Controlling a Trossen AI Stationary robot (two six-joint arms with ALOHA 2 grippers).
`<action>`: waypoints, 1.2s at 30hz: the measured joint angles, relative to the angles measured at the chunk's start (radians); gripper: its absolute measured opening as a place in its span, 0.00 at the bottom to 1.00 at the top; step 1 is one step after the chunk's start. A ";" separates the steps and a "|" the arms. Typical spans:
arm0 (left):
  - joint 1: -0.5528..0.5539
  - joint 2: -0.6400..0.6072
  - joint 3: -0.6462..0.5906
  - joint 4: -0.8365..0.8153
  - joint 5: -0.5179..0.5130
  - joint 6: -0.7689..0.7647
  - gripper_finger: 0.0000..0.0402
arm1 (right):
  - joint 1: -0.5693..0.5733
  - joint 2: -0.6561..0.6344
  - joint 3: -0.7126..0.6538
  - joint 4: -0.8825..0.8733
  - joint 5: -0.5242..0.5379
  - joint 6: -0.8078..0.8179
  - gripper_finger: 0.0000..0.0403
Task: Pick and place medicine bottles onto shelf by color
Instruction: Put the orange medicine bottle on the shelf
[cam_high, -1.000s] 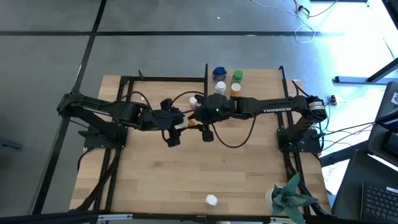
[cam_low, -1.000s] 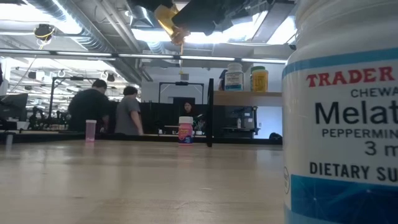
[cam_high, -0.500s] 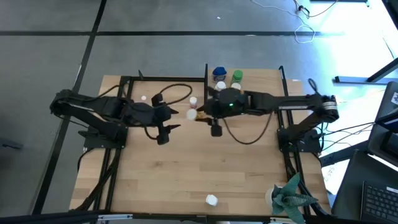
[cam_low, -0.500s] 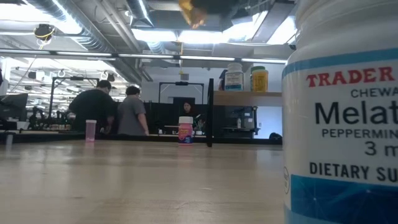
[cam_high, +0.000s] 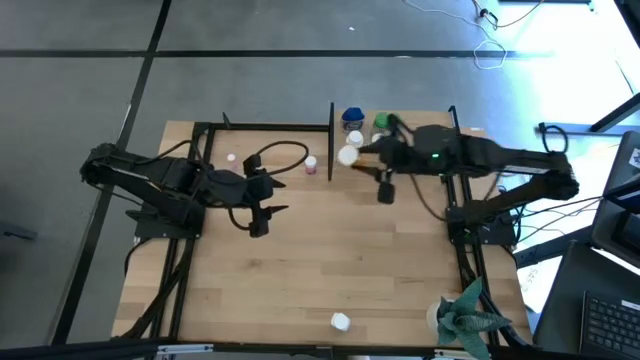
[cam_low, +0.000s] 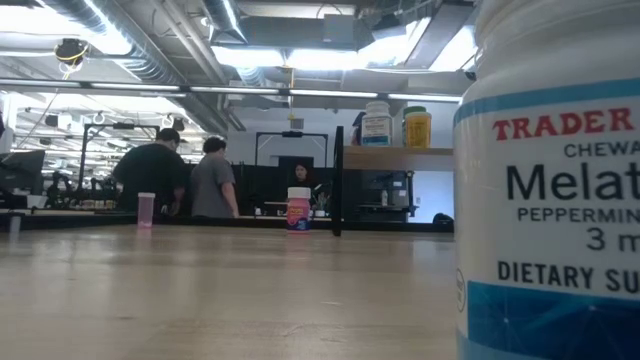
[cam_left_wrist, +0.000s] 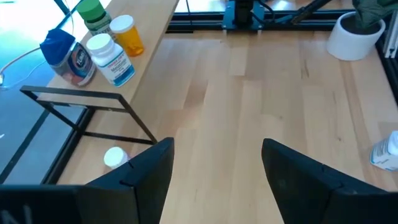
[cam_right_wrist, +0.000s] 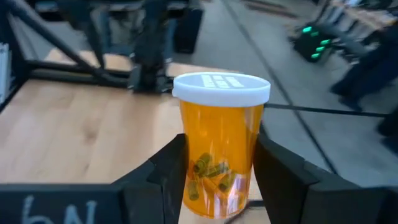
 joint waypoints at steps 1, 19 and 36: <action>0.000 0.000 0.000 0.000 0.000 0.000 0.59 | 0.001 -0.020 0.000 -0.013 0.021 0.000 0.41; -0.002 0.000 0.000 -0.037 0.000 -0.001 0.59 | 0.000 -0.329 -0.373 0.128 0.362 0.150 0.41; -0.001 0.000 0.000 -0.036 0.000 -0.008 0.59 | -0.001 -0.432 -0.876 0.815 0.889 0.126 0.41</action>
